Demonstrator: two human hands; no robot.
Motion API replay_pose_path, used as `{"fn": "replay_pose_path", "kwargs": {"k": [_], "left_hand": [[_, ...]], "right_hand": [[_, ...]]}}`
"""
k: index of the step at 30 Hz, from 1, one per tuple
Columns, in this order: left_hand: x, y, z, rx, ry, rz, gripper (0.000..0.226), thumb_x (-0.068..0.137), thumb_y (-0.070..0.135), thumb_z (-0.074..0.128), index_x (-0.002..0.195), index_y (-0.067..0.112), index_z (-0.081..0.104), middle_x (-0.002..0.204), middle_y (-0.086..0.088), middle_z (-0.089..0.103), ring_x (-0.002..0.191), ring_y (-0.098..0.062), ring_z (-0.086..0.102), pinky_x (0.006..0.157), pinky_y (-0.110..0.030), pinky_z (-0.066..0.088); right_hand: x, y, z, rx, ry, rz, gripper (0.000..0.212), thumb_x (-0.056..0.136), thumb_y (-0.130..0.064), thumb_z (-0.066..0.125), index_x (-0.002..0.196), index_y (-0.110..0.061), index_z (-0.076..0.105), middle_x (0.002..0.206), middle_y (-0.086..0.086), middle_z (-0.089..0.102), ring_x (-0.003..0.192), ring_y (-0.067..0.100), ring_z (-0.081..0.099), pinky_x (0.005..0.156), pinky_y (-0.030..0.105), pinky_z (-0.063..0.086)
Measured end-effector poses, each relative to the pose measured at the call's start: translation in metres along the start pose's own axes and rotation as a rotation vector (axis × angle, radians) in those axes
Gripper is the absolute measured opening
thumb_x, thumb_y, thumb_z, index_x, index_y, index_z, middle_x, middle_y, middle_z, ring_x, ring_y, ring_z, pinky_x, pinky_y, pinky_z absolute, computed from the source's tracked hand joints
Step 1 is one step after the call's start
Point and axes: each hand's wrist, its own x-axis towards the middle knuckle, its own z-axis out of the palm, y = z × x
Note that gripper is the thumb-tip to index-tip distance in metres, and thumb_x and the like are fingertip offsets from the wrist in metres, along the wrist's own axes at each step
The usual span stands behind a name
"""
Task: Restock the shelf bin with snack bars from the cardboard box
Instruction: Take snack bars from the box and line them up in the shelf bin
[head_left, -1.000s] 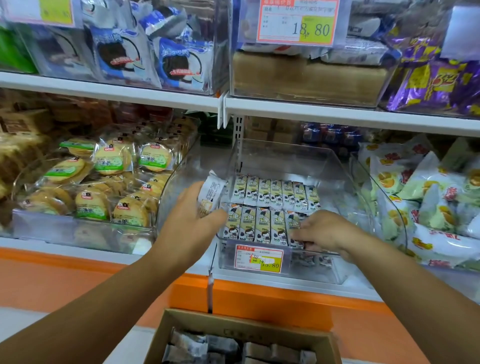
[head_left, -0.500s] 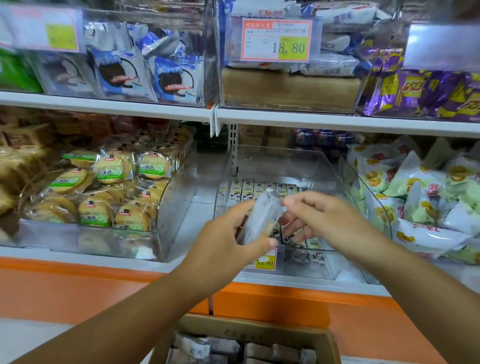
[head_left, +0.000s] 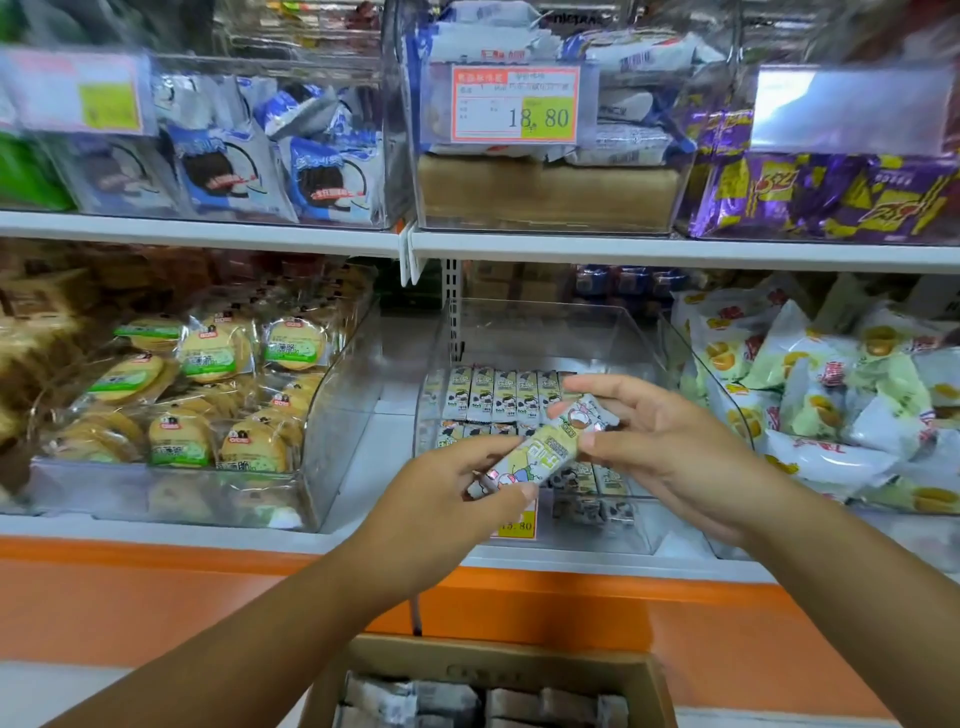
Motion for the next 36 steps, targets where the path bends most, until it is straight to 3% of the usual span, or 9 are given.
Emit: {"fn": "replay_pose_path", "kwargs": {"k": [3,8,11,14,17,23,27,32,36], "left_hand": [[0.002,-0.005,0.001,-0.007,0.068,0.0,0.042,0.088,0.023,0.071,0.129,0.029,0.062,0.113,0.015,0.07,0.095,-0.004,0.069,0.07,-0.021,0.057],[0.004,-0.013,0.004,0.018,0.077,0.002,0.044,0.083,0.027,0.076,0.125,0.032,0.063,0.114,0.015,0.07,0.097,0.001,0.067,0.077,-0.022,0.056],[0.007,-0.011,-0.002,0.051,0.141,-0.001,0.037,0.084,0.029,0.075,0.118,0.038,0.064,0.106,0.012,0.069,0.075,-0.001,0.063,0.064,-0.018,0.053],[0.013,-0.006,-0.012,-0.116,0.202,-0.036,0.034,0.086,0.02,0.073,0.115,0.033,0.063,0.095,0.006,0.074,0.087,-0.01,0.07,0.079,-0.026,0.058],[0.017,-0.004,-0.018,-0.197,0.193,-0.074,0.04,0.084,0.021,0.074,0.121,0.031,0.06,0.098,0.006,0.077,0.095,-0.011,0.071,0.089,-0.034,0.056],[0.022,-0.015,-0.038,0.416,0.541,0.151,0.048,0.087,0.031,0.07,0.132,0.03,0.054,0.113,0.018,0.058,0.106,-0.002,0.053,0.081,-0.015,0.043],[0.022,-0.033,-0.04,0.336,0.358,-0.033,0.053,0.096,0.03,0.059,0.145,0.031,0.039,0.121,0.022,0.052,0.109,-0.002,0.054,0.076,-0.007,0.04],[0.018,-0.045,-0.037,0.407,0.247,-0.036,0.051,0.102,0.024,0.047,0.148,0.036,0.029,0.136,0.009,0.057,0.121,-0.008,0.055,0.088,-0.02,0.041],[0.019,-0.048,-0.037,0.418,0.247,-0.038,0.055,0.102,0.026,0.045,0.152,0.034,0.023,0.141,0.005,0.055,0.128,-0.012,0.052,0.096,-0.028,0.044]], "right_hand": [[0.001,0.001,0.002,0.07,0.018,-0.01,0.044,0.088,0.004,0.059,0.124,-0.021,0.06,0.135,0.001,0.055,0.108,0.021,0.065,0.094,0.032,0.054],[0.006,0.0,0.0,-0.188,-0.025,0.013,0.027,0.086,-0.008,0.067,0.108,-0.023,0.068,0.11,-0.004,0.069,0.09,0.018,0.068,0.082,0.031,0.056],[0.009,-0.003,-0.007,-0.395,-0.013,0.02,0.019,0.079,-0.011,0.076,0.096,-0.017,0.069,0.102,0.008,0.07,0.087,0.025,0.065,0.083,0.035,0.052],[0.012,-0.002,-0.004,-0.43,-0.09,0.044,0.023,0.076,-0.01,0.078,0.094,-0.012,0.064,0.095,0.016,0.07,0.08,0.024,0.066,0.081,0.04,0.054],[0.014,0.001,0.007,-0.503,-0.123,-0.017,0.027,0.076,-0.01,0.079,0.096,-0.02,0.064,0.087,-0.003,0.066,0.073,0.008,0.062,0.074,0.024,0.051],[0.032,0.004,-0.011,-0.592,0.216,0.0,0.035,0.088,-0.015,0.067,0.118,-0.031,0.056,0.092,-0.003,0.066,0.085,0.016,0.066,0.076,0.033,0.052],[0.032,0.019,-0.014,-0.912,0.183,0.123,0.048,0.092,-0.02,0.063,0.136,-0.026,0.046,0.087,0.001,0.065,0.089,0.028,0.065,0.079,0.037,0.051],[0.043,0.031,-0.012,-1.004,0.18,0.287,0.052,0.093,-0.023,0.061,0.141,-0.021,0.042,0.123,0.008,0.062,0.085,0.019,0.06,0.075,0.026,0.045],[0.051,0.04,-0.009,-1.047,0.161,0.393,0.043,0.094,-0.02,0.058,0.134,-0.01,0.049,0.123,0.01,0.06,0.103,0.025,0.06,0.083,0.029,0.047]]}}
